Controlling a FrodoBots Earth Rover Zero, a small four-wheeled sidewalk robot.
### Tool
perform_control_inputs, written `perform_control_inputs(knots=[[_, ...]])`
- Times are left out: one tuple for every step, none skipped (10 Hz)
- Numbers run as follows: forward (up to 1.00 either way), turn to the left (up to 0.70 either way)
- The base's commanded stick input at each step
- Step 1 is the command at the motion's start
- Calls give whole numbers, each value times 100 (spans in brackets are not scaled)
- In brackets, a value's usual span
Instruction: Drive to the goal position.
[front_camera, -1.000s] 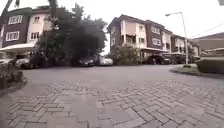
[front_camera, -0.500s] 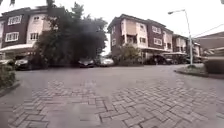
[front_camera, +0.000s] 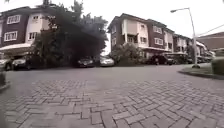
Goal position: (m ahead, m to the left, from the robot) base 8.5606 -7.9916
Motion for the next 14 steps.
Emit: perform_control_inputs(knots=[[70,0],[70,0],[70,0],[70,0],[70,0],[70,0],[70,0],[70,-2],[70,-29],[70,-35],[70,-35],[70,-35],[70,-35],[70,0]])
